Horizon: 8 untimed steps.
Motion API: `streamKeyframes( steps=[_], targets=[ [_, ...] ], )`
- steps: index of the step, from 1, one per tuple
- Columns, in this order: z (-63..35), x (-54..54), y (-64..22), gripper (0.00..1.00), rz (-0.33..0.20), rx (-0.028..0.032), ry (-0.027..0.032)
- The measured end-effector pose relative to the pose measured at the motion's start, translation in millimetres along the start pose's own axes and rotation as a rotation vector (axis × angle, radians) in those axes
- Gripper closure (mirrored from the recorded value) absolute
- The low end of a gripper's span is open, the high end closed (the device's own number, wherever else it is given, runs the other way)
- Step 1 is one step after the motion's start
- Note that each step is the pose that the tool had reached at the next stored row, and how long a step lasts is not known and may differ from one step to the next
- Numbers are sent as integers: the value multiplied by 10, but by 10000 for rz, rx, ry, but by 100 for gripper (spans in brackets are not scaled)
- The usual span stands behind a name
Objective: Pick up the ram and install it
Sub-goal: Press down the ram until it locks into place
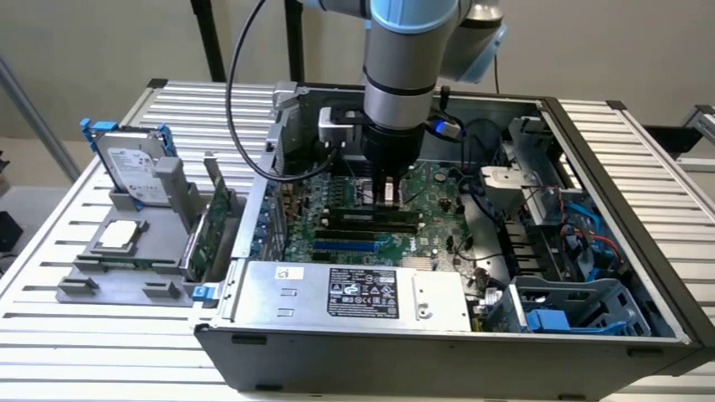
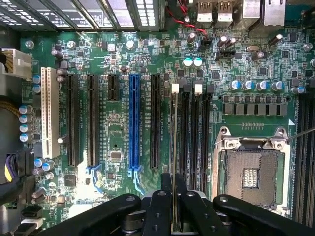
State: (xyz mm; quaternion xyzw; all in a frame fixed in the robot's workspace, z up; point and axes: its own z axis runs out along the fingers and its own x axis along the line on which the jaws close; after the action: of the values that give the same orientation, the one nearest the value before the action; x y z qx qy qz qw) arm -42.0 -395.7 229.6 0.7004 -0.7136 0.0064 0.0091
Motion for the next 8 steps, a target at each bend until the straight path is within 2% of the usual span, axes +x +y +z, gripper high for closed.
streamKeyframes(
  steps=[8],
  targets=[
    [22,-18,0,100,0,0,26]
  ],
)
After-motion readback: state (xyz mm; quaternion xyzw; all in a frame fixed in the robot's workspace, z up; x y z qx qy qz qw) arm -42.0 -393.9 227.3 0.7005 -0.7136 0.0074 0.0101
